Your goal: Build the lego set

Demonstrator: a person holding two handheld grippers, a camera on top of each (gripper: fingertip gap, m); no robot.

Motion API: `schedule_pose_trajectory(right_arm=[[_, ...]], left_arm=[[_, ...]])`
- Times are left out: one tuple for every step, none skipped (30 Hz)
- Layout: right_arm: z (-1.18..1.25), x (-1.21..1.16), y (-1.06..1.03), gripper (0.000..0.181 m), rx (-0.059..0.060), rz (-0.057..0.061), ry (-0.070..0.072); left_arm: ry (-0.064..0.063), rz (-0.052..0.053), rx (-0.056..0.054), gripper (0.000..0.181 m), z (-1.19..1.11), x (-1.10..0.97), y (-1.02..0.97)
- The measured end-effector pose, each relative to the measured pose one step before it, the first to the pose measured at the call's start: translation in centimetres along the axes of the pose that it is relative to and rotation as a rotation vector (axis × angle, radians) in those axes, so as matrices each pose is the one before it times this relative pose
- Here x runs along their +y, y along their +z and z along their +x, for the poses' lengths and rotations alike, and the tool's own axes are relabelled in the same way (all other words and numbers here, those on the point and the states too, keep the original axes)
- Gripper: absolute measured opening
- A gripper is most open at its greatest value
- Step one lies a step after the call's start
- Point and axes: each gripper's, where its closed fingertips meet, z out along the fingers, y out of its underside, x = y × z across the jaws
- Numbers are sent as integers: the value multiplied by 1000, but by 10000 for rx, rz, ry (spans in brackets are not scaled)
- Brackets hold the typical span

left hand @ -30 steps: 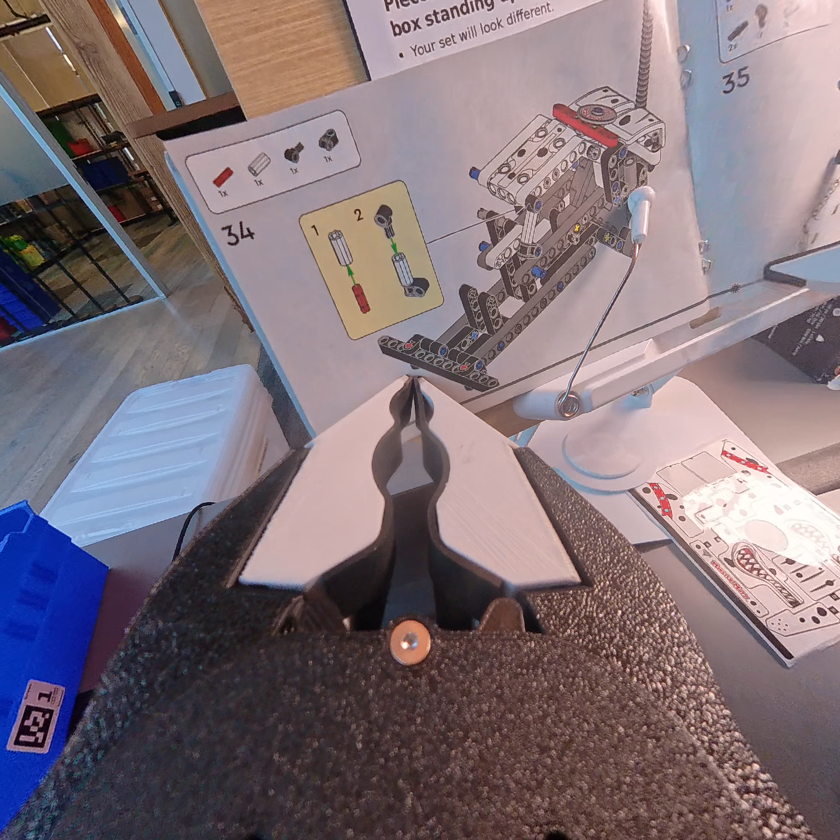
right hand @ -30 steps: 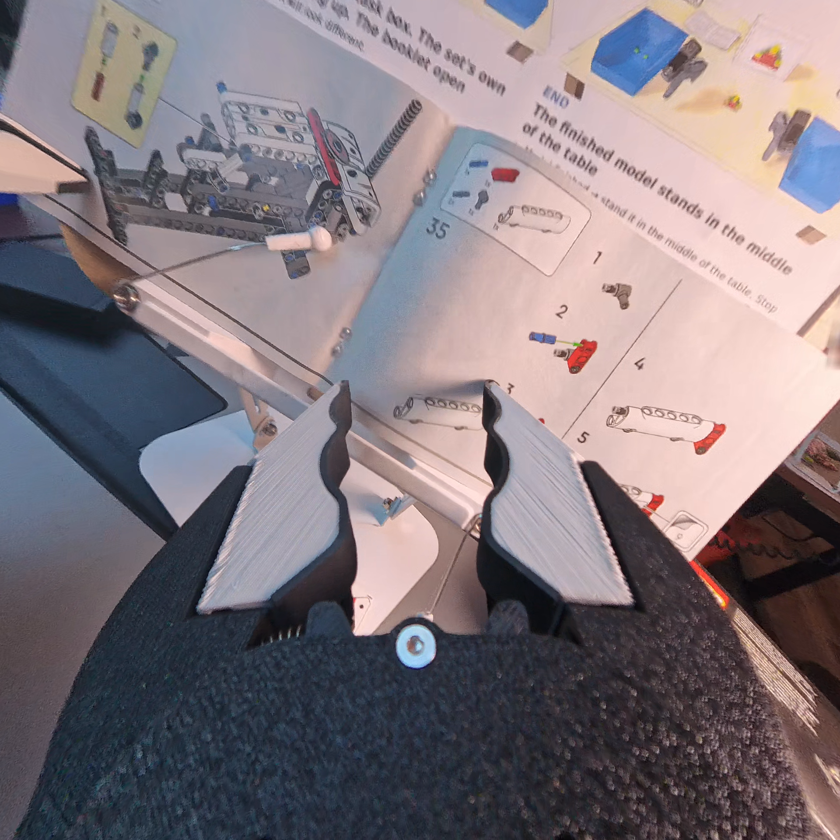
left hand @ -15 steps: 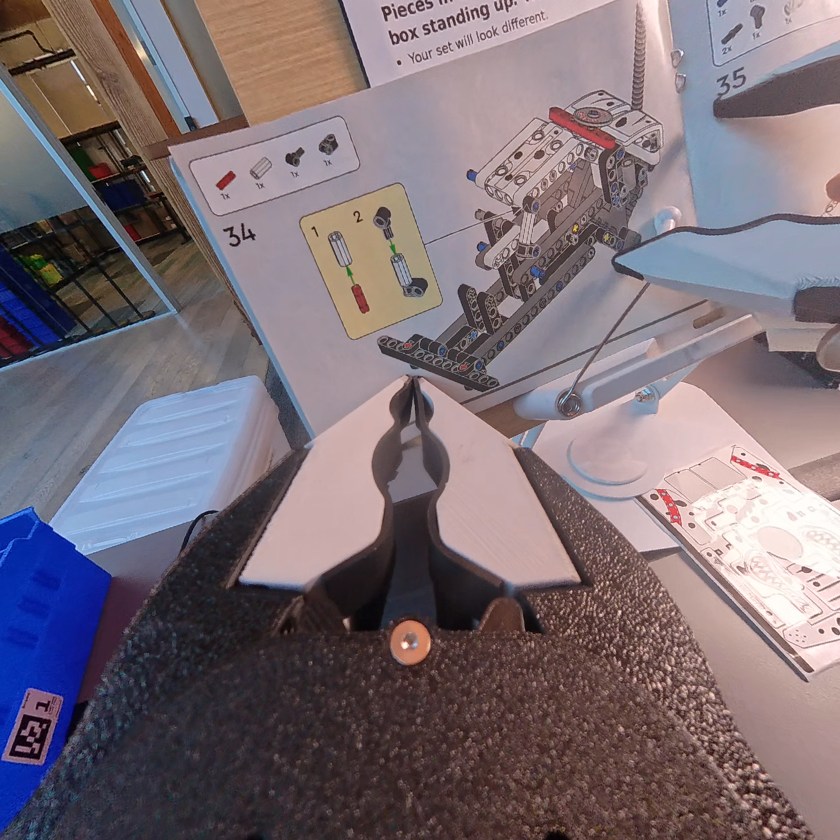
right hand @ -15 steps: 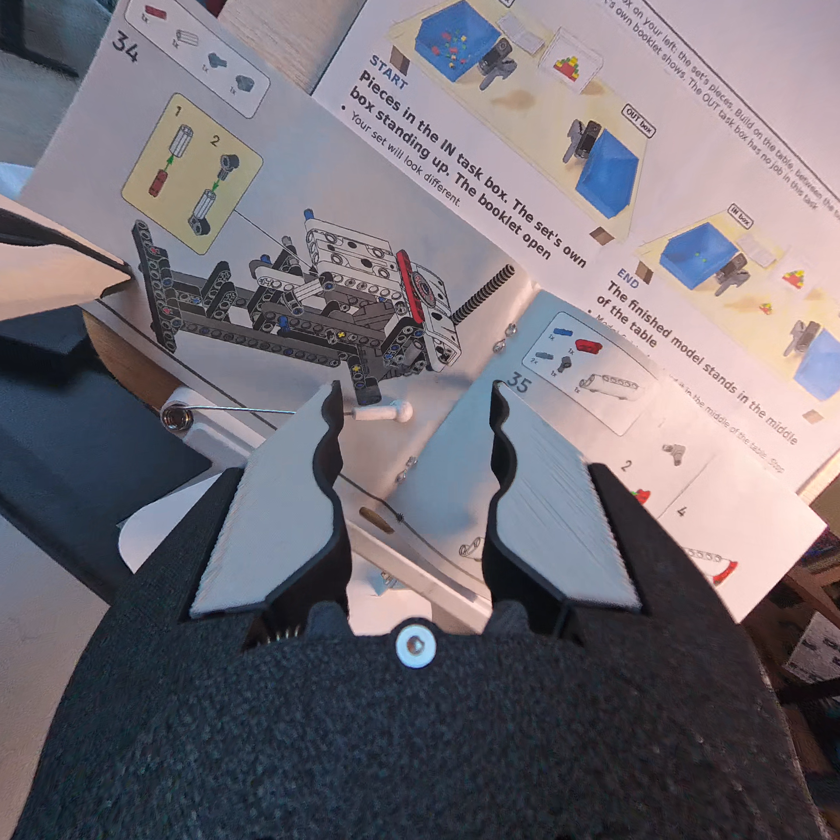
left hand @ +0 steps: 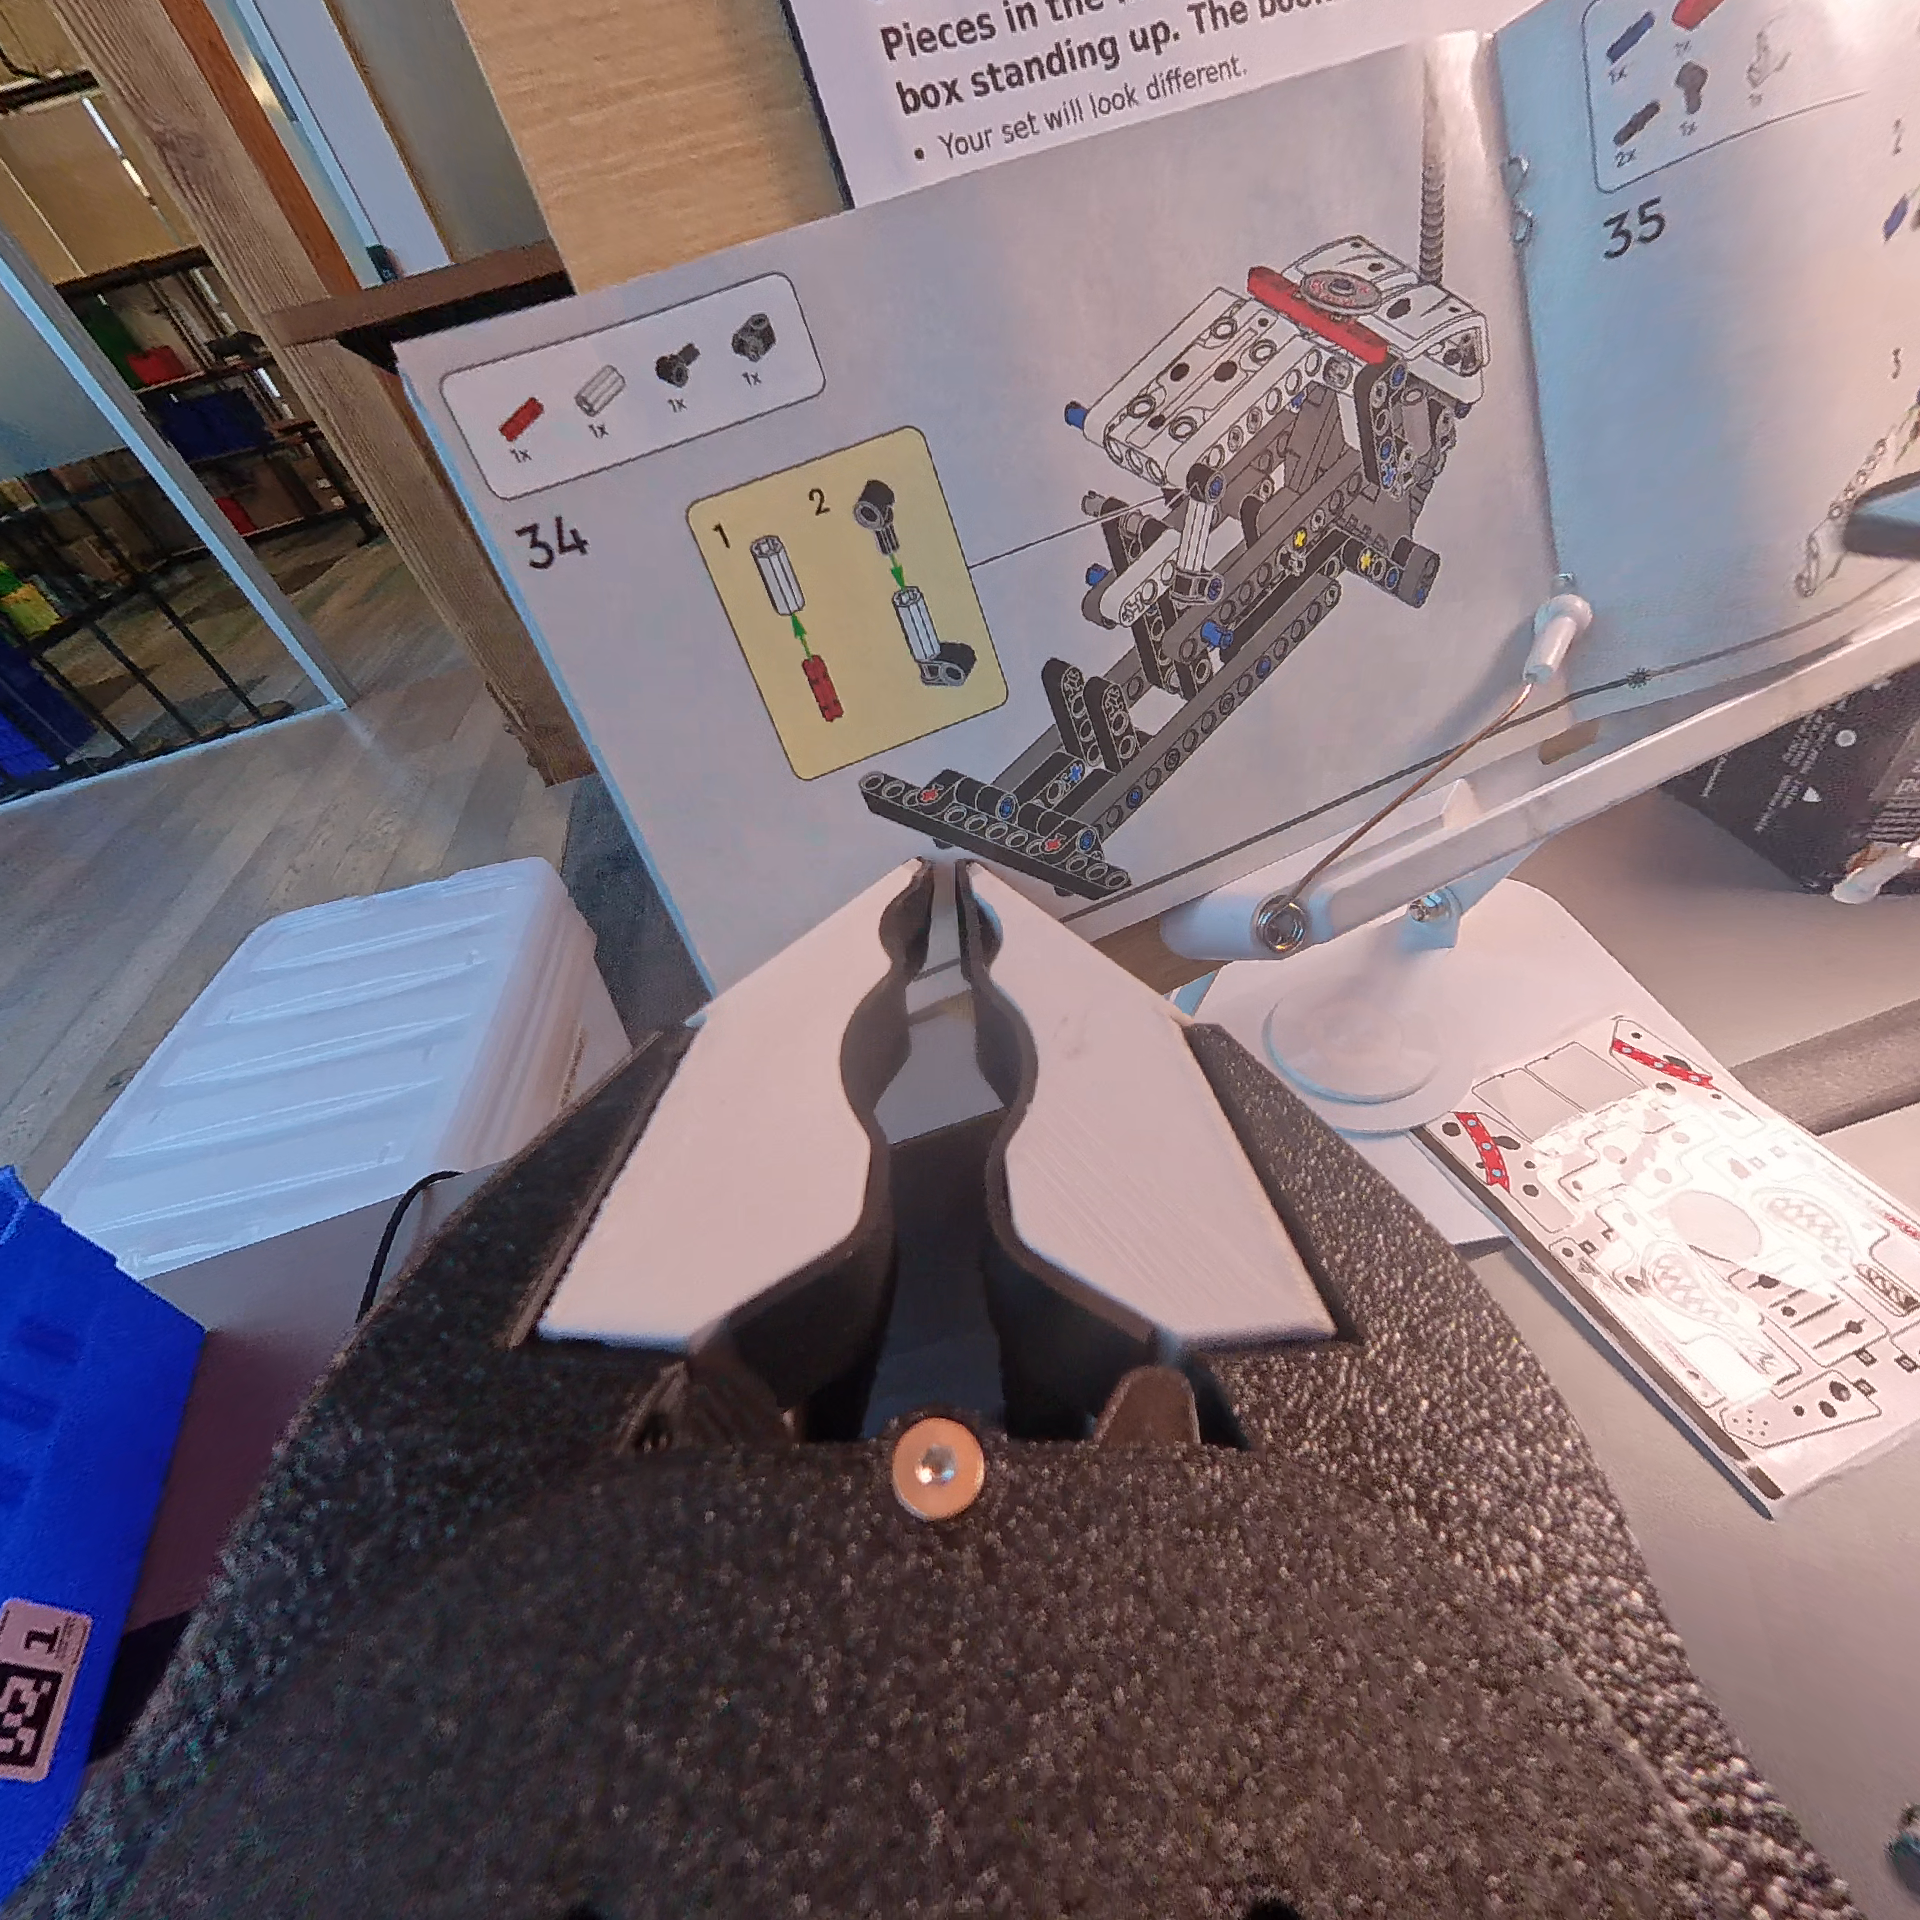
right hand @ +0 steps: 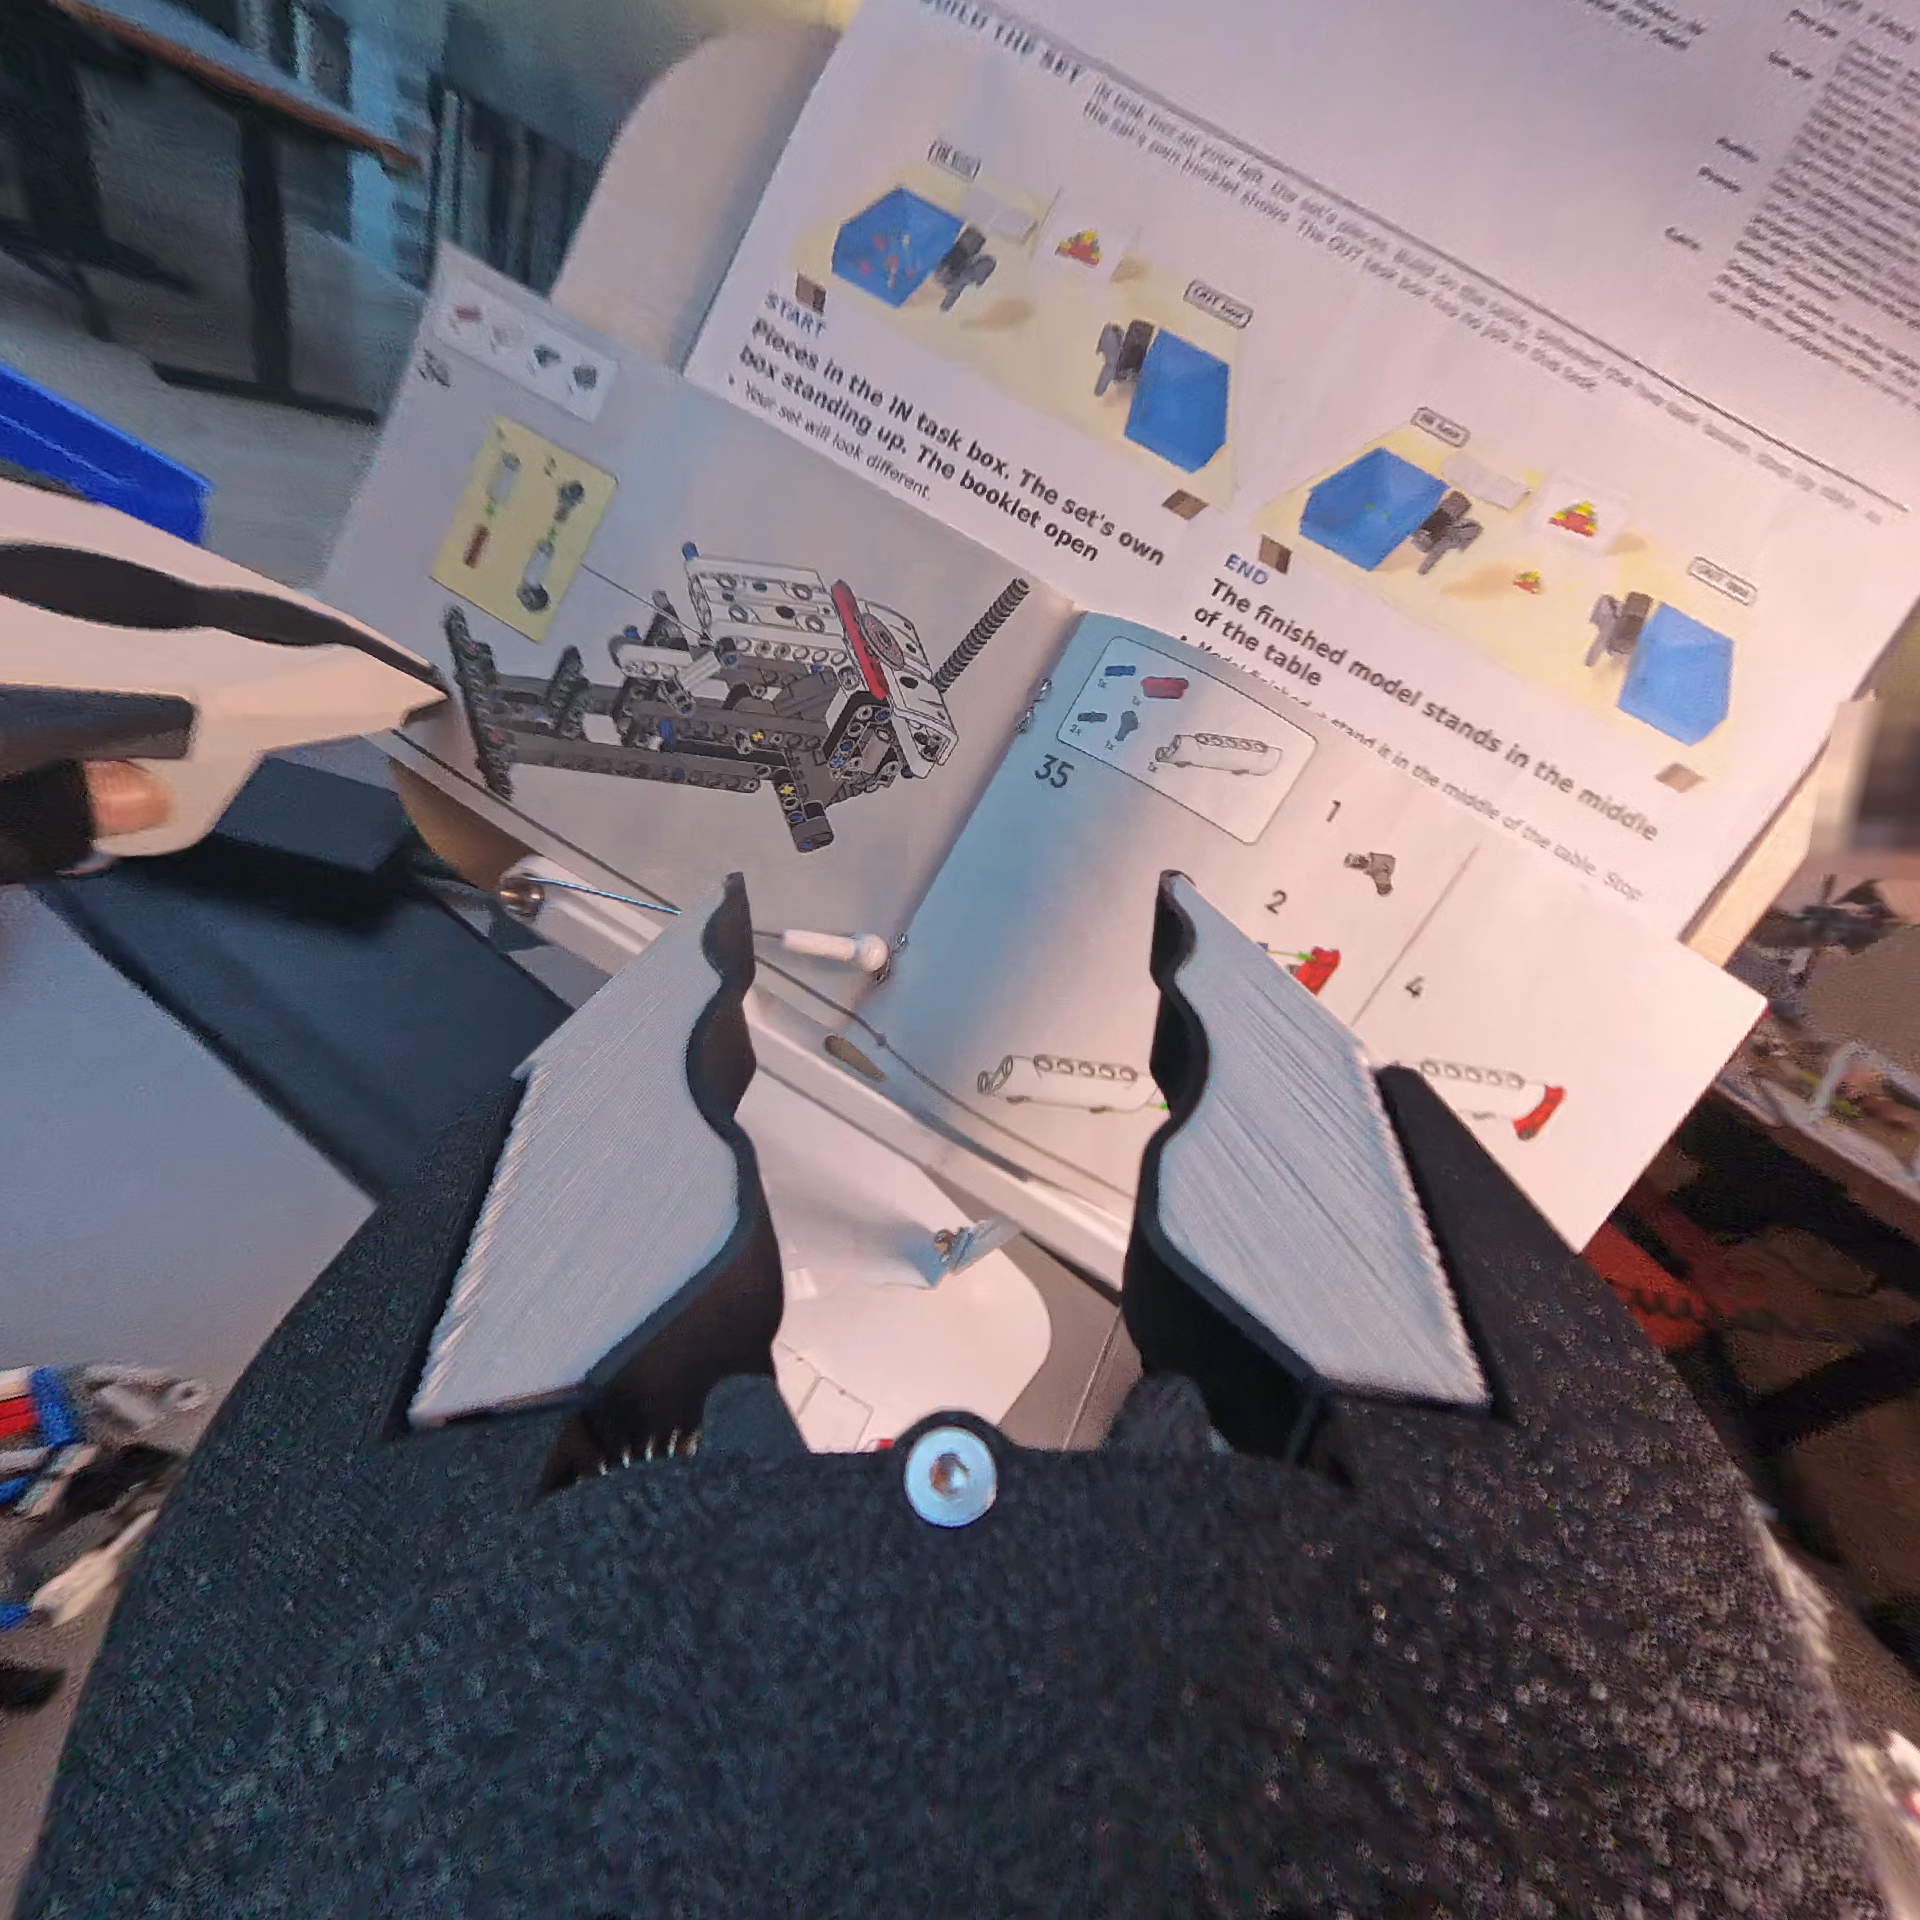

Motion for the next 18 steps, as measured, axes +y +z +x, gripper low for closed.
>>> schedule_pose_trajectory(right_arm=[[5, -341, -1509, 77, -292, 232, 509], [-126, -295, -1688, 77, -334, 233, 491], [-218, -165, -1821, 77, -331, 206, 405], [-150, 56, -1881, 76, -223, 117, 284], [-71, 254, -1875, 76, -130, 45, 140], [-95, 414, -1897, 75, -128, -5, 67], [-63, 485, -1883, 74, -120, 12, 94], [-23, 584, -1829, 71, -87, -6, 130], [-132, 805, -1714, 69, -141, -99, 138], [-101, 903, -1605, 69, -98, -113, 141], [154, 924, -1514, 67, 66, -60, 88], [235, 942, -1416, 65, 93, -30, 16], [542, 952, -1319, 64, 293, -2, 61], [662, 997, -1162, 62, 333, 48, 117], [588, 1128, -963, 60, 255, 37, 271], [549, 1246, -776, 59, 211, -1, 437], [533, 1192, -611, 59, 191, 6, 476], [442, 956, -426, 57, 150, 9, 347]], left_arm=[[-112, 81, 74, 5, -45, -110, -168], [-158, 107, 84, 6, -18, -161, -201], [-191, 134, 86, 7, 3, -173, -256], [-178, 135, 57, 7, -16, -166, -270], [-137, 131, 26, 7, -33, -124, -271], [-116, 130, 12, 8, -26, -114, -282], [-137, 129, 25, 8, 15, -107, -310], [-175, 140, 49, 8, 72, -137, -327], [-191, 148, 70, 9, 149, -148, -343], [-168, 155, 67, 9, 201, -168, -379], [-122, 151, 66, 9, 266, -193, -392], [-86, 129, 71, 10, 334, -171, -383], [-72, 115, 76, 10, 383, -156, -384], [-54, 117, 75, 10, 404, -183, -387], [-34, 128, 42, 9, 356, -223, -358], [1, 125, 10, 9, 286, -242, -300], [49, 92, -21, 8, 211, -228, -232], [110, 72, -61, 7, 98, -241, -114]])
